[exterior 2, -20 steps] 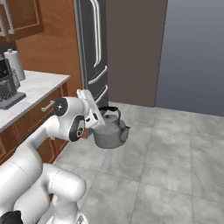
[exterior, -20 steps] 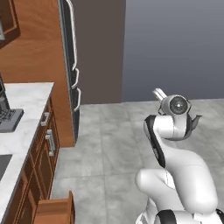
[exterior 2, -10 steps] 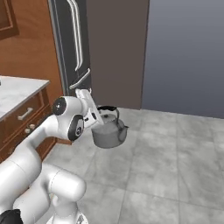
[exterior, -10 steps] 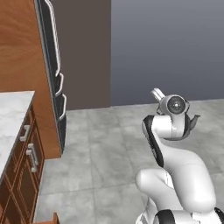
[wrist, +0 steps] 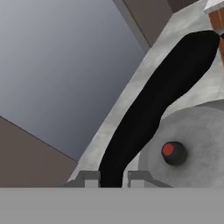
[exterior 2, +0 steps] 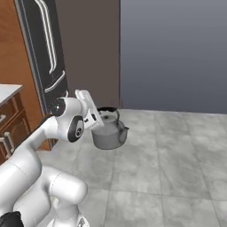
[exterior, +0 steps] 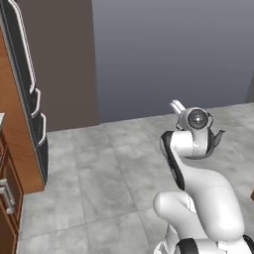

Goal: The kettle is done boiling. Turn off the stove, then wait for 300 timesteps before moving the kettle to the dining table.

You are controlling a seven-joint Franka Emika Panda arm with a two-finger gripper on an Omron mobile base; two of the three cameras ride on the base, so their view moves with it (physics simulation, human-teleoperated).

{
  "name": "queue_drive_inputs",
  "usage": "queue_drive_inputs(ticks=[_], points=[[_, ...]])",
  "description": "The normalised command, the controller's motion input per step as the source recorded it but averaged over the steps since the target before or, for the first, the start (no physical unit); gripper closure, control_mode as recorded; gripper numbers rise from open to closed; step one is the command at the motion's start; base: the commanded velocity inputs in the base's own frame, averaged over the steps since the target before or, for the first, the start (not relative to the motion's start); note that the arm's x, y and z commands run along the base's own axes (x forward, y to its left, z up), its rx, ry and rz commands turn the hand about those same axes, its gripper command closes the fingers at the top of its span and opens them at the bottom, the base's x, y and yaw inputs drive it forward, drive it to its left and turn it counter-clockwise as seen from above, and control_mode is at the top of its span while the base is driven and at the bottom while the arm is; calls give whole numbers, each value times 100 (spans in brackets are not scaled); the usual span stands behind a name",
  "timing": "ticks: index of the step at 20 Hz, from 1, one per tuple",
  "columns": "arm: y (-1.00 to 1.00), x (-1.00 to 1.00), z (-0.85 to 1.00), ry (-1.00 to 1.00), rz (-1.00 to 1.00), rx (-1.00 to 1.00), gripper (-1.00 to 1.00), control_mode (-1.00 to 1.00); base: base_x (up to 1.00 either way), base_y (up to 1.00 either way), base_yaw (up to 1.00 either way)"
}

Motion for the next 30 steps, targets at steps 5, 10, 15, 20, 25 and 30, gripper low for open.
queue_drive_inputs(ticks=[5,10,15,20,25,30], points=[[0,0,0,0,0,0,100,100,21,-23,-35],[0,0,0,0,0,0,100,100,24,-10,-36],[0,0,0,0,0,0,100,100,33,-2,-32],[0,0,0,0,0,0,100,100,46,3,-25],[0,0,0,0,0,0,100,100,54,14,-22],[0,0,0,0,0,0,100,100,60,30,-19]])
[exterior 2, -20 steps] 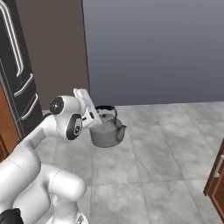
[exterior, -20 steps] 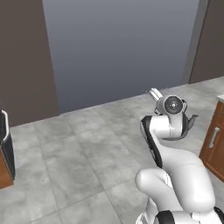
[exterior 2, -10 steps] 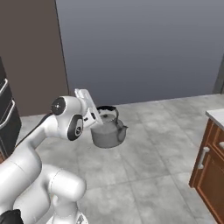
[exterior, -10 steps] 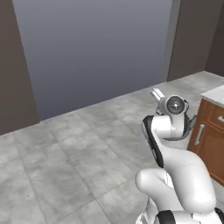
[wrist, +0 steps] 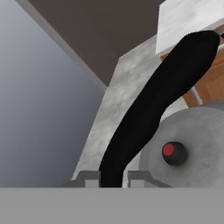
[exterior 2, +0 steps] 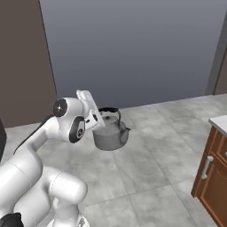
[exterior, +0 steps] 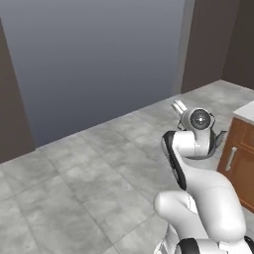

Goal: The kettle is done boiling. Turn off the stove, then wait for 300 timesteps before moving the kettle to the dining table.

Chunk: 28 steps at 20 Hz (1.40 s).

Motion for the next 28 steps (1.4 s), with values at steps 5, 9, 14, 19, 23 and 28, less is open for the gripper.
queue_drive_inputs(ticks=[5,9,14,19,23,28], points=[[0,0,0,0,0,0,100,100,61,31,-18],[0,0,0,0,0,0,100,100,58,30,-19],[0,0,0,0,0,0,100,100,60,31,-20],[0,0,0,0,0,0,100,100,59,29,-23],[0,0,0,0,0,0,100,100,54,25,-26],[0,0,0,0,0,0,100,100,52,28,-25]])
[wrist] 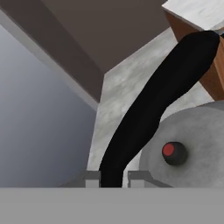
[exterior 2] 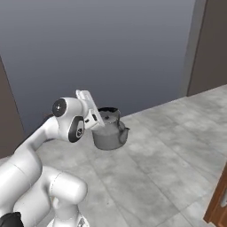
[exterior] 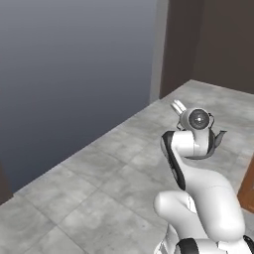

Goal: The kettle is done boiling. Turn off the stove, then wait for 300 timesteps before moving the kettle to the dining table.

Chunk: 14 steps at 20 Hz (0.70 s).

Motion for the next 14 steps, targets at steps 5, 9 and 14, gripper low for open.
queue_drive_inputs(ticks=[5,9,14], points=[[0,0,0,0,0,0,100,100,45,32,-23],[0,0,0,0,0,0,100,100,37,34,-26],[0,0,0,0,0,0,100,100,35,29,-28]])
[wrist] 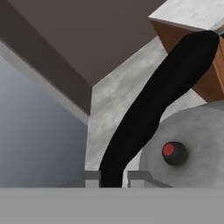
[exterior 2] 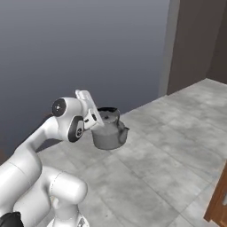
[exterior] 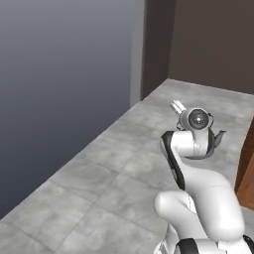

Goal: The kettle is done boiling. Turn off the stove, then wait for 300 timesteps before moving the kettle to the dining table.

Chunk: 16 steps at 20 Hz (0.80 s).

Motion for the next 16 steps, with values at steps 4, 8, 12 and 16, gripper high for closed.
queue_drive_inputs(ticks=[4,8,12,16], points=[[0,0,0,0,0,0,100,100,36,31,-31],[0,0,0,0,0,0,100,100,37,36,-35],[0,0,0,0,0,0,100,100,36,42,-37],[0,0,0,0,0,0,100,100,38,46,-37]])
